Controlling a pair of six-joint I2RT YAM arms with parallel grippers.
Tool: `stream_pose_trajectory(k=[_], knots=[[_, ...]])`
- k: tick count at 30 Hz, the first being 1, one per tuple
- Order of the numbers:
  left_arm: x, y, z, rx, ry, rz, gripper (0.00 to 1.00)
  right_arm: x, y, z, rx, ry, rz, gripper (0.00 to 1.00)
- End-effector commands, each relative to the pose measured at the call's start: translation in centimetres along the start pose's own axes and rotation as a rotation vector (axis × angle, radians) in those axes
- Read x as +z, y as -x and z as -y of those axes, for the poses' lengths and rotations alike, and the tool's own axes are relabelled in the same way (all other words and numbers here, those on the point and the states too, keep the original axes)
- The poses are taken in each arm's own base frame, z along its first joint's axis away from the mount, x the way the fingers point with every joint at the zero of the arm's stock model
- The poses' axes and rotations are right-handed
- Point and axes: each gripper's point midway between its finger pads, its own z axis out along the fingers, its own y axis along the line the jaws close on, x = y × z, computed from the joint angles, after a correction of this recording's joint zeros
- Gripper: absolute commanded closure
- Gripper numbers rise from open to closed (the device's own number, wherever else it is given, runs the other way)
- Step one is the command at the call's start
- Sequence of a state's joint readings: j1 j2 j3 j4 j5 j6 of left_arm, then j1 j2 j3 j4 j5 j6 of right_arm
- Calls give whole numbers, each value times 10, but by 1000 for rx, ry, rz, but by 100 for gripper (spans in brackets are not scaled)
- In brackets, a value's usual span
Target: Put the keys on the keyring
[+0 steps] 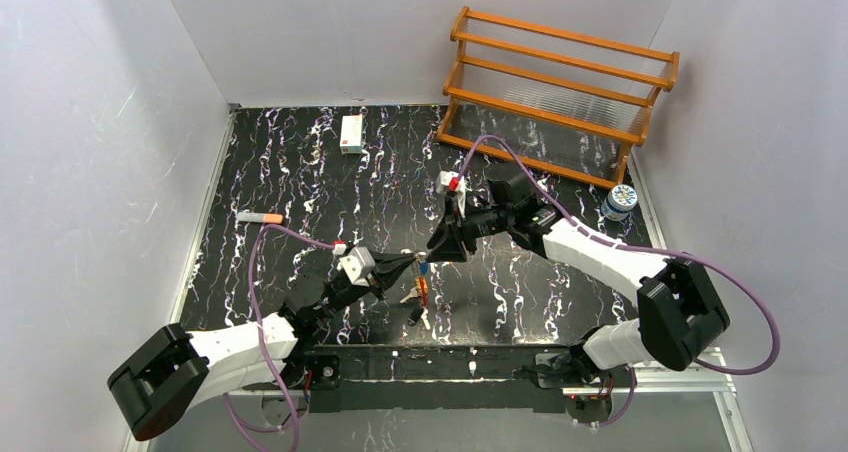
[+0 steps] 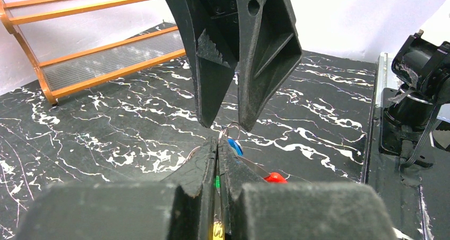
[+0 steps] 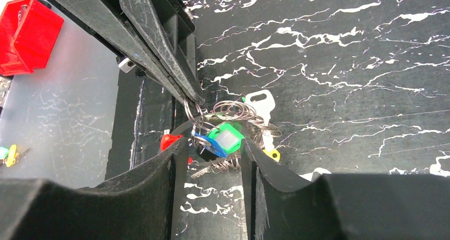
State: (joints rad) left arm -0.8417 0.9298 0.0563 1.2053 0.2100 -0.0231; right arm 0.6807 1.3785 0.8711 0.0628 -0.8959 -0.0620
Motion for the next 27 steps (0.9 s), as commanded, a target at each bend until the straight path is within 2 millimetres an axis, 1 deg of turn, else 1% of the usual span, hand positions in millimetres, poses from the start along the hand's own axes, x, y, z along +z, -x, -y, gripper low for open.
stream_pose_trajectory(k=[1, 4, 8, 10, 14, 16, 18, 19, 21, 24, 27], knots=[[2, 15, 2, 12, -7, 60, 100, 1, 12, -1, -30, 21, 25, 53], [2, 15, 1, 13, -6, 61, 100, 3, 12, 0, -23, 27, 25, 58], [2, 15, 1, 12, -3, 60, 100, 4, 12, 0, -17, 37, 26, 69], [2, 14, 0, 12, -1, 58, 100, 5, 11, 0, -10, 39, 23, 78], [2, 15, 0, 13, 1, 60, 100, 6, 9, 1, -1, 42, 20, 82], [2, 15, 0, 15, 1, 60, 100, 5, 9, 0, -3, 43, 22, 82], [1, 15, 0, 16, 3, 60, 100, 4, 11, -5, -24, 61, 26, 79], [1, 15, 0, 15, 4, 60, 100, 3, 12, -7, -35, 70, 28, 76], [1, 14, -1, 15, 5, 59, 100, 0, 14, -10, -59, 69, 36, 66], [1, 14, 0, 15, 4, 60, 100, -4, 19, -11, -99, 36, 55, 55], [1, 14, 0, 13, 2, 60, 100, -9, 26, -13, -137, 7, 81, 50]])
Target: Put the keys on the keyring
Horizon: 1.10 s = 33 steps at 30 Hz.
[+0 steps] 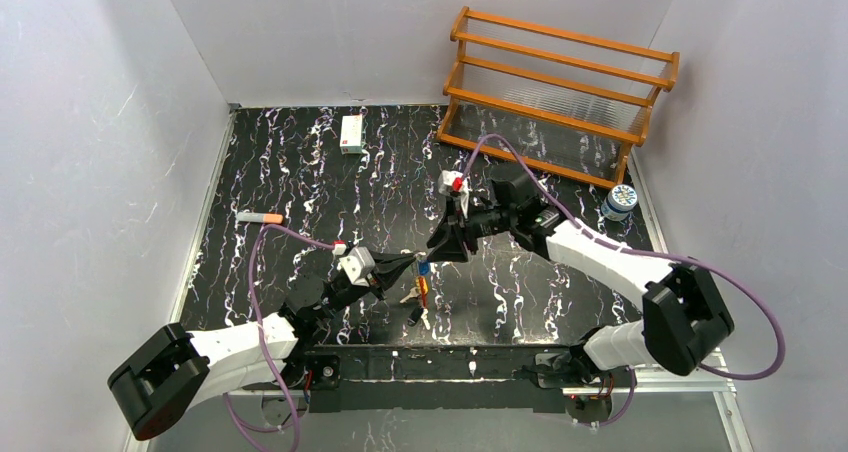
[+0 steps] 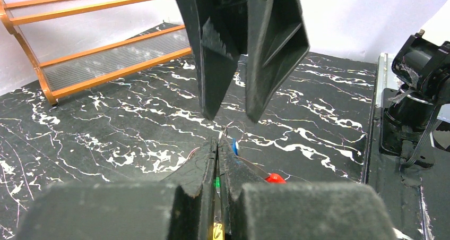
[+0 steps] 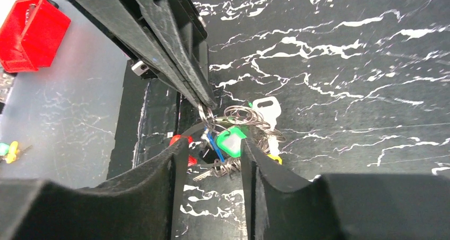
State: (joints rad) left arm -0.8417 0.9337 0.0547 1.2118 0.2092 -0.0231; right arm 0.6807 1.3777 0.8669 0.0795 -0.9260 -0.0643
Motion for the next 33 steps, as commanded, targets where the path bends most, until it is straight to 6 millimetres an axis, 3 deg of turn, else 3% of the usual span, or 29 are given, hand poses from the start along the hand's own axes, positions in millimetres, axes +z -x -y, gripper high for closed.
stream_pose_trajectory(k=[1, 7, 19, 23, 26, 33], knots=[[1, 15, 0, 13, 1, 59, 100, -10, 27, -10, -135, -22, 80, 48], [1, 15, 0, 15, -1, 61, 100, -10, 31, -15, -123, 0, 101, 46], [1, 15, 0, 13, 2, 61, 100, 2, 13, -3, -15, 2, 36, 48], [1, 14, 0, 14, 2, 59, 100, 3, 12, -3, -16, 4, 35, 54], [0, 14, 0, 12, 1, 59, 100, 3, 11, -2, -8, 6, 33, 66], [-1, 15, 1, 11, 0, 62, 100, 6, 8, -3, 18, 28, 35, 83]])
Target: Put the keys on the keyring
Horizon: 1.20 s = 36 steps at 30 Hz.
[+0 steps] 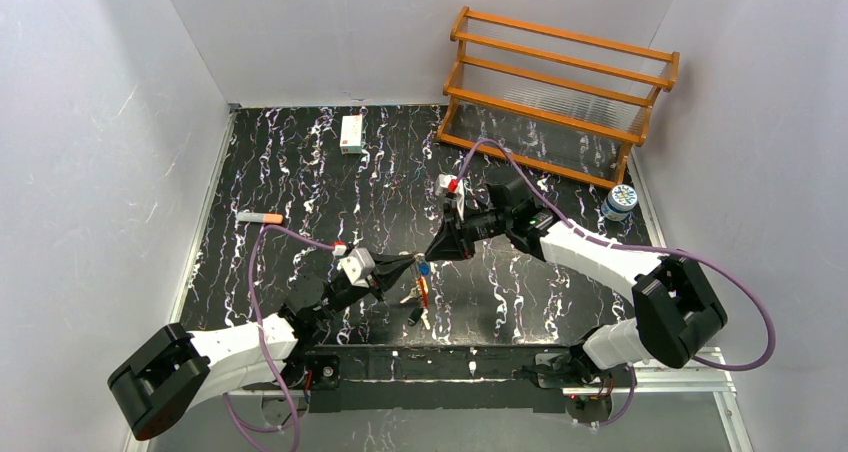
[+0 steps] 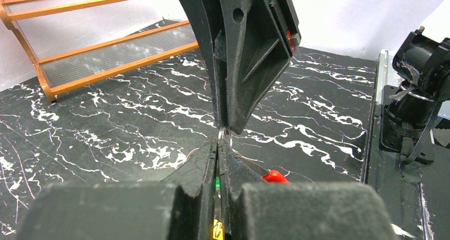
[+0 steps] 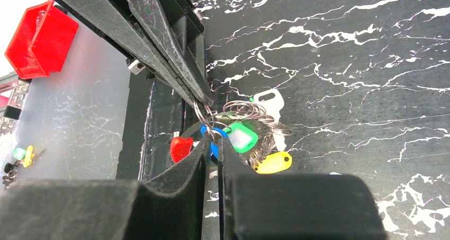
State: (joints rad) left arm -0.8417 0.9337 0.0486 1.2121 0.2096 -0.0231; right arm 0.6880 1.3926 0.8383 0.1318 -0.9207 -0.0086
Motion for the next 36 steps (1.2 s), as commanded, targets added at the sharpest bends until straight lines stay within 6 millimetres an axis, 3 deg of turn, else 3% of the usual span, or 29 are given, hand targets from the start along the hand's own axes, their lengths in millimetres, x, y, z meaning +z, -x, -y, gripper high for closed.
stream_pose_trajectory(k=[1, 4, 7, 14, 20, 32, 36], knots=[[1, 17, 0, 12, 1, 67, 100, 2, 15, -4, -26, 28, 32, 85], [1, 18, 0, 14, 1, 68, 100, 2, 13, -4, -24, 30, 31, 90], [1, 18, 0, 14, 2, 69, 100, 2, 16, -6, -28, 35, 35, 90], [1, 18, 0, 16, 2, 69, 100, -3, 22, -17, -78, 65, 60, 63], [1, 17, 0, 17, 3, 68, 100, -2, 26, -22, -78, 97, 75, 59], [0, 18, -1, 19, 8, 71, 100, 13, 14, -7, -25, 46, 3, 69], [0, 19, -1, 19, 10, 74, 100, 14, 11, -5, -5, 36, -11, 86]])
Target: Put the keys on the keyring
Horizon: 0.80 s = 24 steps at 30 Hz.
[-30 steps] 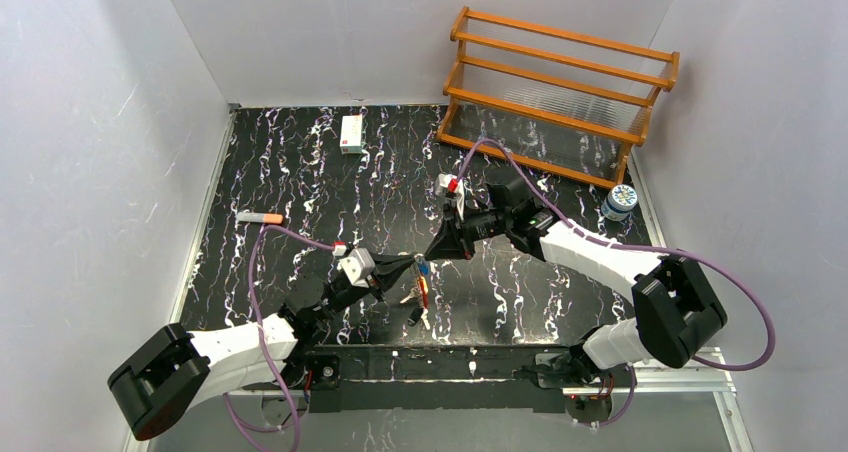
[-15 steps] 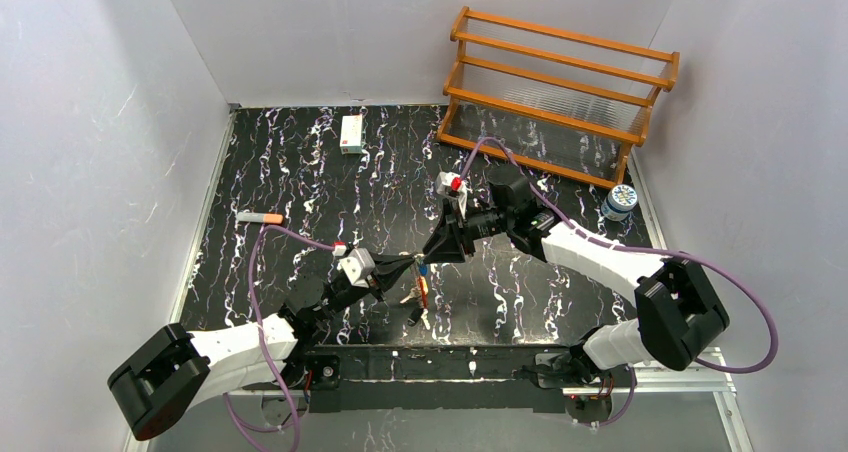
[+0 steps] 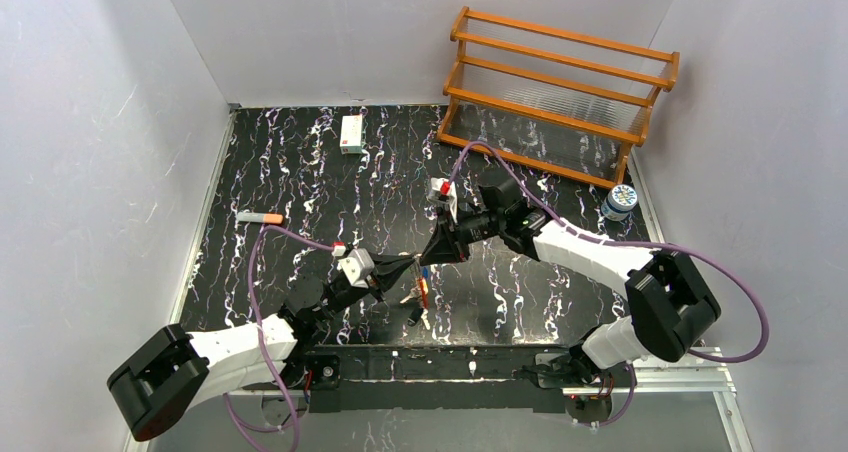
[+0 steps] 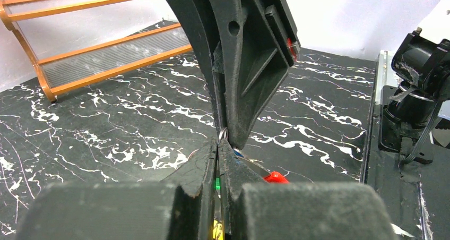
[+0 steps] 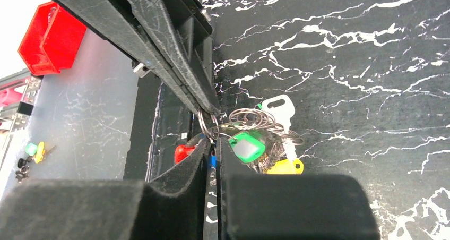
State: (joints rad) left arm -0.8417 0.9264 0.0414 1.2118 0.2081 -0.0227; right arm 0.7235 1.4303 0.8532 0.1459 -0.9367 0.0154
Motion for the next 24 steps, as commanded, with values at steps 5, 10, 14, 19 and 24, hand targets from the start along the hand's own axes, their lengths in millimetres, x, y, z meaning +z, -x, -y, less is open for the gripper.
stream_pose_trajectory(k=[5, 10, 14, 19, 24], knots=[[1, 19, -2, 19, 11, 72, 100, 0, 11, 4, -51, -20, -4, 93], [2, 20, -2, 20, 10, 75, 100, 2, 3, 6, -33, -16, -19, 99], [2, 20, -1, 20, 6, 74, 100, 6, -3, 10, -9, -8, -34, 99], [3, 21, 0, 22, 3, 78, 100, 11, -4, 15, 4, 2, -30, 99], [2, 21, 0, 24, 3, 79, 100, 14, -5, 15, 6, 20, -24, 99]])
